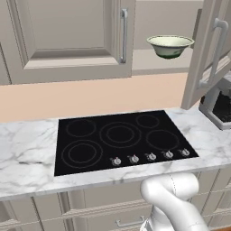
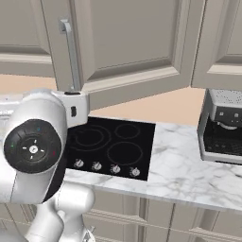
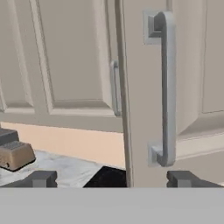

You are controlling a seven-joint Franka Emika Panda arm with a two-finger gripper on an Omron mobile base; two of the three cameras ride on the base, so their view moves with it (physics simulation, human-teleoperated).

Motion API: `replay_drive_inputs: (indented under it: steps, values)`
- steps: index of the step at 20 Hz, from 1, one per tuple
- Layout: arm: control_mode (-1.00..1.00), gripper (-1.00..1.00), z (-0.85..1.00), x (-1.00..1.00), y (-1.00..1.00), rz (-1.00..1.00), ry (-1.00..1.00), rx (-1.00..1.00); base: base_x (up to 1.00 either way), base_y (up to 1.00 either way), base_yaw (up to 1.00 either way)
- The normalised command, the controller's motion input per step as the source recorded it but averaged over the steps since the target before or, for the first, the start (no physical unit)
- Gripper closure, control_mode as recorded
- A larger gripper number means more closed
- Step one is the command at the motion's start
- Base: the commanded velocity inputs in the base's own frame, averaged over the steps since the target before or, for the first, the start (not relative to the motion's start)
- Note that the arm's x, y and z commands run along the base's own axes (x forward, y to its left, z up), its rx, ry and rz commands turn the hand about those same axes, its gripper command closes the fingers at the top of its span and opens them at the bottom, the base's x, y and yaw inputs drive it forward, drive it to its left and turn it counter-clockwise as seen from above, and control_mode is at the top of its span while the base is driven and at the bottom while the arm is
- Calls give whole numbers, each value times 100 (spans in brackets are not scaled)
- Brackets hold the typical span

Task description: Move the bowls from the cabinet to the plates on the dining table.

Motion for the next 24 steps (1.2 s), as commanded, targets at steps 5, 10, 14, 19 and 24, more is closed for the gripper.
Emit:
replay_drive_inputs:
  steps: [5,10,14,19,24]
  values:
    - [-100,-100,-17,-85,67,16,8,-25,0,0,0]
    - [-100,-100,-29,-90,61,15,8,-30,0,0,0]
    - [-100,-100,-23,-58,49,5,2,-37,0,0,0]
    - [-100,-100,-7,-10,36,-8,-8,-32,0,0,0]
    - [-100,-100,-9,24,24,-18,-7,-28,0,0,0]
